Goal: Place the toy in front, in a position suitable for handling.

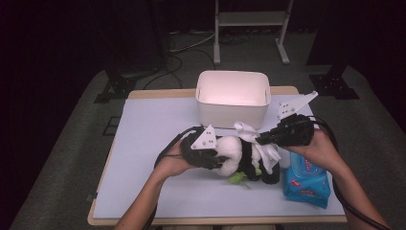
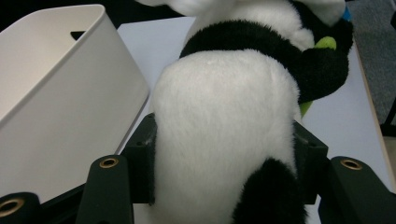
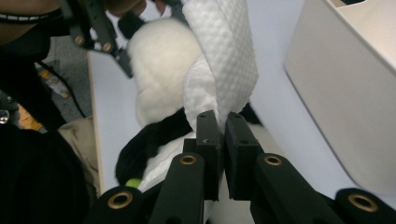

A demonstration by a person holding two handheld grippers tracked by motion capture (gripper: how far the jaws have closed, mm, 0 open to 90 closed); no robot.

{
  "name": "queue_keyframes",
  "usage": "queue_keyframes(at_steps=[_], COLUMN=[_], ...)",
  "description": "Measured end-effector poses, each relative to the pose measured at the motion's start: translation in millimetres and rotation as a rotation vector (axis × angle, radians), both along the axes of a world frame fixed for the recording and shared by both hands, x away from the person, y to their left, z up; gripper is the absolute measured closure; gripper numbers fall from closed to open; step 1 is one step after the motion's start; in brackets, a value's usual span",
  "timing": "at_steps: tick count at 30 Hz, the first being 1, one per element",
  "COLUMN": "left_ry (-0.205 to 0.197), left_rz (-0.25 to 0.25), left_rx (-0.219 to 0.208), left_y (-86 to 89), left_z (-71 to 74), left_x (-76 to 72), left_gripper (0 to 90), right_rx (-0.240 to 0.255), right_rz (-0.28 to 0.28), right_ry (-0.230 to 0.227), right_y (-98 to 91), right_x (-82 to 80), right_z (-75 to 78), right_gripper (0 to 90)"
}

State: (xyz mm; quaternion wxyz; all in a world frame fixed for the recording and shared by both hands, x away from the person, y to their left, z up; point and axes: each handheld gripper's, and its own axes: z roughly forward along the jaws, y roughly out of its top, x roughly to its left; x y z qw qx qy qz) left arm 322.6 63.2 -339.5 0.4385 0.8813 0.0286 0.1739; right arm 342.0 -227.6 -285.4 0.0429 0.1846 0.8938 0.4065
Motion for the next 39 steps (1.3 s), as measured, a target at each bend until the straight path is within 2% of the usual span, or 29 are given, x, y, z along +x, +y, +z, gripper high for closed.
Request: queue_keyframes(at_steps=[2, 5, 8, 10, 11, 13, 14, 15, 16, 17, 18, 19, 20, 23, 25, 28, 30, 31, 33, 34, 35, 36, 37, 38, 39], left_ry=[0.02, 0.043, 0.136, 0.169, 0.169, 0.236, 0.317, 0.354, 0.378, 0.378, 0.4, 0.436, 0.463, 0.506, 0.563, 0.605, 0.613, 0.629, 0.598, 0.571, 0.571, 0.518, 0.485, 0.485, 0.416], left_rz=[0.001, 0.005, 0.016, 0.02, 0.02, 0.014, 0.002, 0.007, 0.014, 0.014, 0.024, 0.056, 0.056, 0.061, 0.063, 0.068, 0.068, 0.078, 0.08, 0.081, 0.081, 0.094, 0.097, 0.097, 0.097], left_rx=[-0.016, -0.029, -0.015, -0.023, -0.023, -0.065, -0.138, -0.178, -0.199, -0.199, -0.194, -0.16, -0.159, -0.163, -0.14, -0.142, -0.139, -0.105, -0.095, -0.097, -0.097, -0.123, -0.125, -0.125, -0.124], left_y=[4.5, 8.5, 13.2, 15.2, 15.2, 18.1, 26.5, 31.5, 35.6, 35.6, 38.1, 39.9, 40.7, 40.5, 38.9, 38.5, 38.4, 35.9, 34.5, 34.5, 34.5, 34.9, 33.9, 33.9, 31.3], left_z=[-7.3, -14.8, -28.6, -34.5, -34.5, -39.6, -40.1, -39.6, -39.8, -39.8, -40.8, -43.8, -45.4, -51.0, -55.2, -56.7, -56.7, -57.5, -57.1, -57.0, -57.0, -55.4, -54.9, -54.9, -53.5], left_x=[1.5, 2.4, 3.2, 2.3, 2.3, 0.9, 1.8, 2.6, 3.5, 3.5, 4.2, 5.5, 6.3, 6.8, 9.4, 11.9, 13.5, 13.9, 12.1, 10.4, 10.4, 7.3, 6.5, 6.5, 4.0], left_gripper=[39.8, 36.6, 28.4, 23.9, 19.9, 17.2, 12.7, 12.3, 12.2, 11.9, 11.9, 8.4, 7.8, 5.0, 1.5, 1.0, 1.1, 2.2, 14.7, 22.1, 28.1, 33.0, 36.2, 37.8, 38.3], right_rx=[-0.013, -0.032, -0.037, -0.044, -0.044, -0.043, -0.044, -0.04, -0.039, -0.043, -0.043, -0.056, -0.059, -0.075, -0.078, -0.079, -0.077, -0.07, -0.067, -0.066, -0.066, -0.055, -0.048, -0.048, -0.04], right_rz=[-0.011, -0.011, 0.011, 0.014, 0.019, 0.02, 0.033, 0.039, 0.041, 0.05, 0.05, 0.06, 0.067, 0.077, 0.089, 0.105, 0.107, 0.104, 0.114, 0.109, 0.109, 0.104, 0.095, 0.095, 0.092], right_ry=[0.008, 0.051, 0.064, 0.066, 0.068, 0.069, 0.077, 0.082, 0.083, 0.076, 0.076, 0.07, 0.068, 0.061, 0.072, 0.075, 0.078, 0.088, 0.086, 0.085, 0.085, 0.091, 0.093, 0.093, 0.096], right_y=[2.3, 6.3, 10.5, 14.0, 14.9, 15.9, 16.8, 17.0, 17.3, 17.2, 17.2, 17.6, 18.3, 20.0, 20.6, 21.4, 21.2, 21.6, 22.9, 23.0, 23.0, 21.0, 19.6, 19.6, 17.5], right_x=[5.9, 13.6, 11.4, 7.0, 5.6, 4.1, 1.0, -1.0, -3.9, -6.3, -6.3, -11.7, -14.4, -20.3, -22.4, -24.5, -24.6, -25.0, -24.4, -24.3, -24.3, -22.6, -21.5, -21.5, -19.5], right_z=[-4.8, -19.4, -29.5, -34.6, -36.7, -38.2, -40.6, -41.3, -41.5, -41.7, -41.7, -41.1, -40.9, -40.8, -41.3, -43.3, -43.6, -44.2, -45.5, -45.3, -45.3, -44.1, -43.2, -43.2, -41.4], right_gripper=[84.5, 84.6, 84.8, 85.0, 85.0, 85.0, 85.0, 85.0, 85.0, 85.0, 85.0, 85.0, 85.0, 85.0, 85.0, 85.0, 85.0, 85.0, 85.0, 84.9, 84.9, 84.8, 84.7, 84.7, 84.7])
